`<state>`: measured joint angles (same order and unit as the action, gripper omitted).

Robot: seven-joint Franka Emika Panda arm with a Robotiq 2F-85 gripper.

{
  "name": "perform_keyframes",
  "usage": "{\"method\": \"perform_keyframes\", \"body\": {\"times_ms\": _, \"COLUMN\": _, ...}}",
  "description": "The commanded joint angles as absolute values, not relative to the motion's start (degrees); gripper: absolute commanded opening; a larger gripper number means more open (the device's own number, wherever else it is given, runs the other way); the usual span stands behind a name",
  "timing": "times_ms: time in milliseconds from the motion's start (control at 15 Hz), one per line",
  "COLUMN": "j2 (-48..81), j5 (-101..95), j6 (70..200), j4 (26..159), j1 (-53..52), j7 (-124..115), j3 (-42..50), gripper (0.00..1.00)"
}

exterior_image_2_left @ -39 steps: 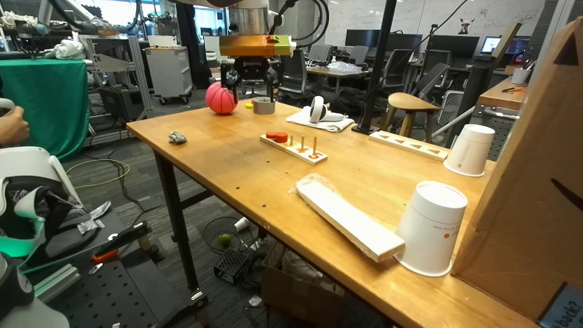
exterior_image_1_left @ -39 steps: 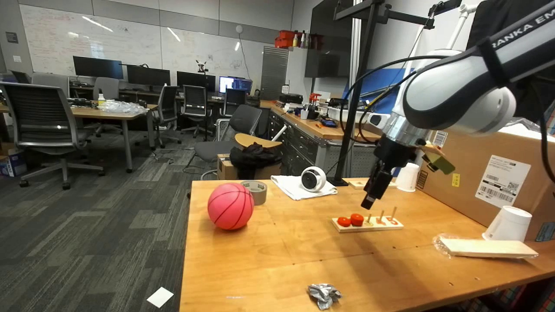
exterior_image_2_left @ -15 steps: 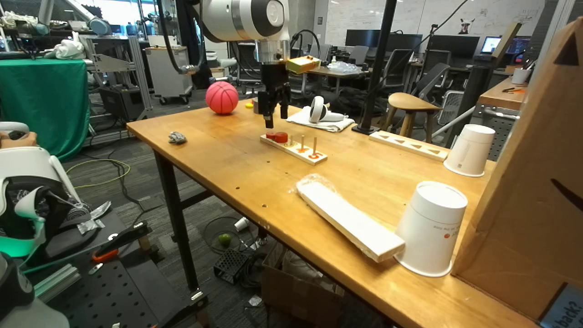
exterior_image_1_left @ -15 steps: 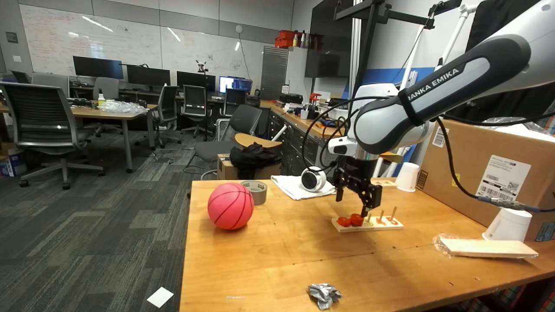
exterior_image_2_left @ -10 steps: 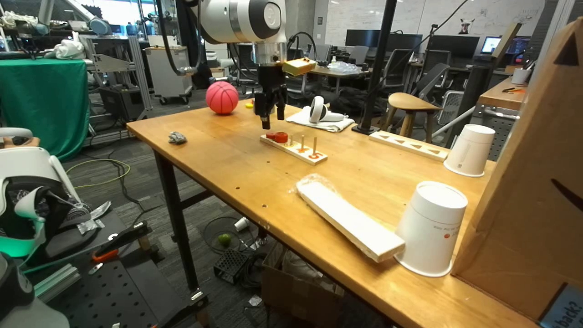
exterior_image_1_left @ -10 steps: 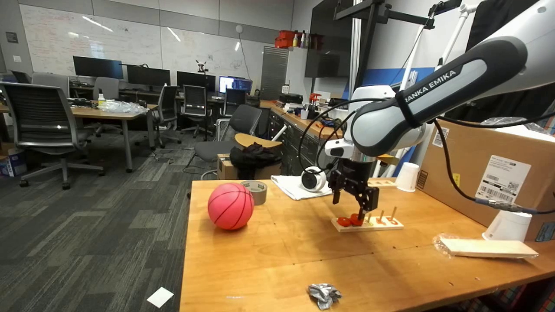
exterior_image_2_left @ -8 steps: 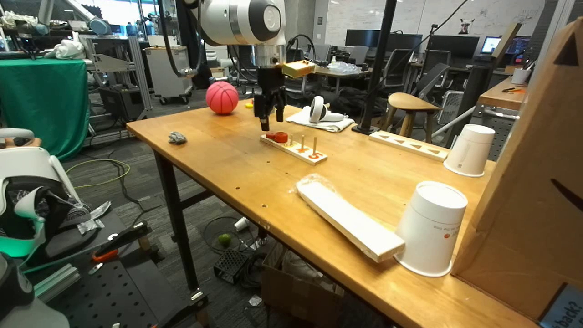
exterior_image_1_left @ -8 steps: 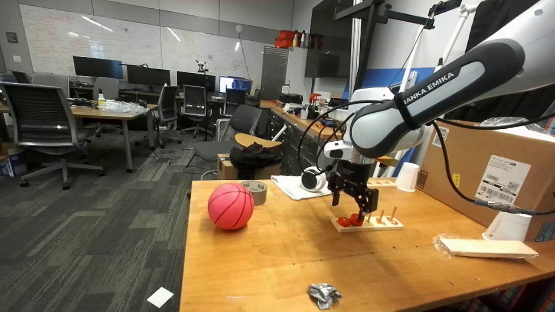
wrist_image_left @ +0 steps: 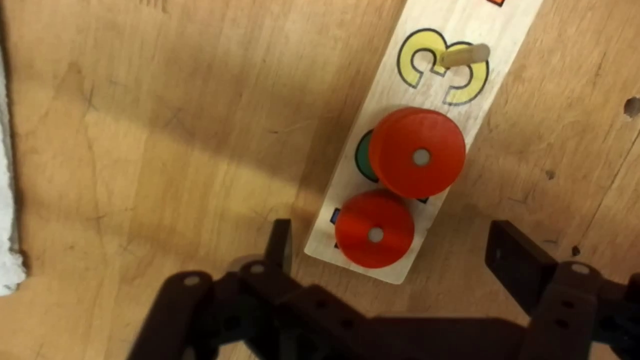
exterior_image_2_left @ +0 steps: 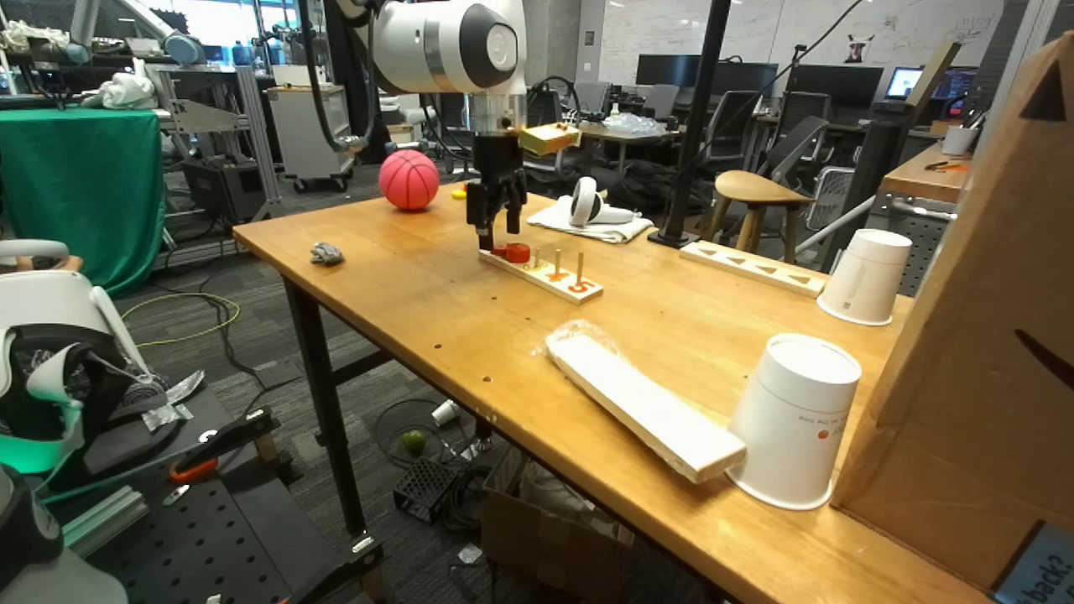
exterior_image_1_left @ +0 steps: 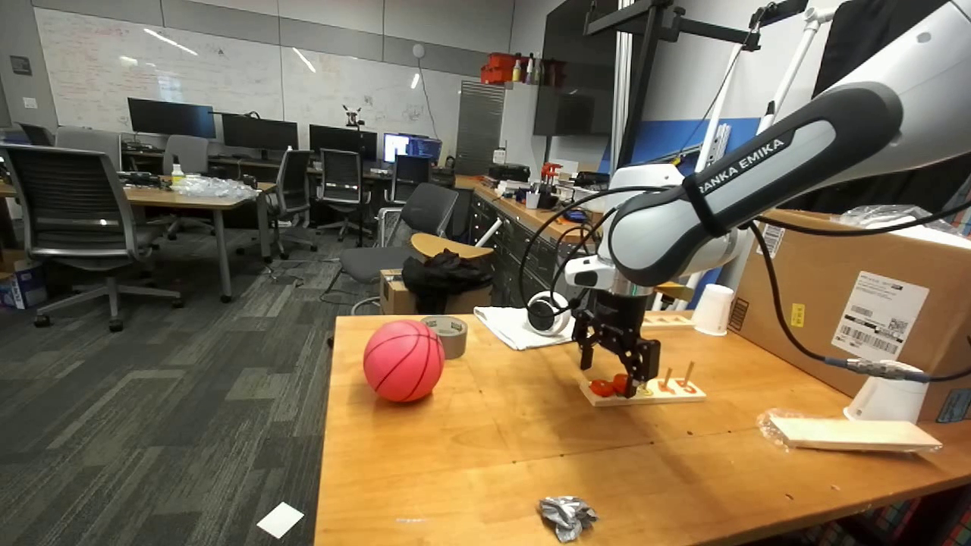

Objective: Put the discs on the first road on the right of the wooden rock

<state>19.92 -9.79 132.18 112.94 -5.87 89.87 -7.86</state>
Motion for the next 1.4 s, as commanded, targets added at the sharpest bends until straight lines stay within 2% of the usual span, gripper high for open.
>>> {"method": "perform_keyframes", "body": {"times_ms": 0, "j2": 20.88, "j5": -8.54, "j6": 132.36, "j4": 111.33, "j1": -5.02, "j7": 89.93, "j3": -8.91, "gripper": 0.80}}
{"method": "perform_keyframes", "body": {"times_ms": 67, "j2": 20.97, "j5": -8.34, "j6": 132.30, "j4": 111.30, "j1": -4.97, "j7": 89.92, "j3": -8.94, "gripper": 0.71}}
{"method": "perform_keyframes", "body": {"times_ms": 133, "j2": 21.04, "j5": -8.30, "j6": 132.27, "j4": 111.29, "j1": -4.99, "j7": 89.83, "j3": -8.92, "gripper": 0.69}}
{"method": "perform_keyframes", "body": {"times_ms": 533, "j2": 21.54, "j5": -7.82, "j6": 131.94, "j4": 111.17, "j1": -5.01, "j7": 89.56, "j3": -9.06, "gripper": 0.20}}
{"method": "perform_keyframes", "body": {"times_ms": 600, "j2": 21.44, "j5": -7.68, "j6": 131.77, "j4": 111.05, "j1": -5.03, "j7": 89.56, "j3": -9.12, "gripper": 0.17}}
{"method": "perform_keyframes", "body": {"times_ms": 1333, "j2": 15.97, "j5": -7.64, "j6": 131.97, "j4": 113.43, "j1": -4.46, "j7": 87.06, "j3": -8.49, "gripper": 0.17}}
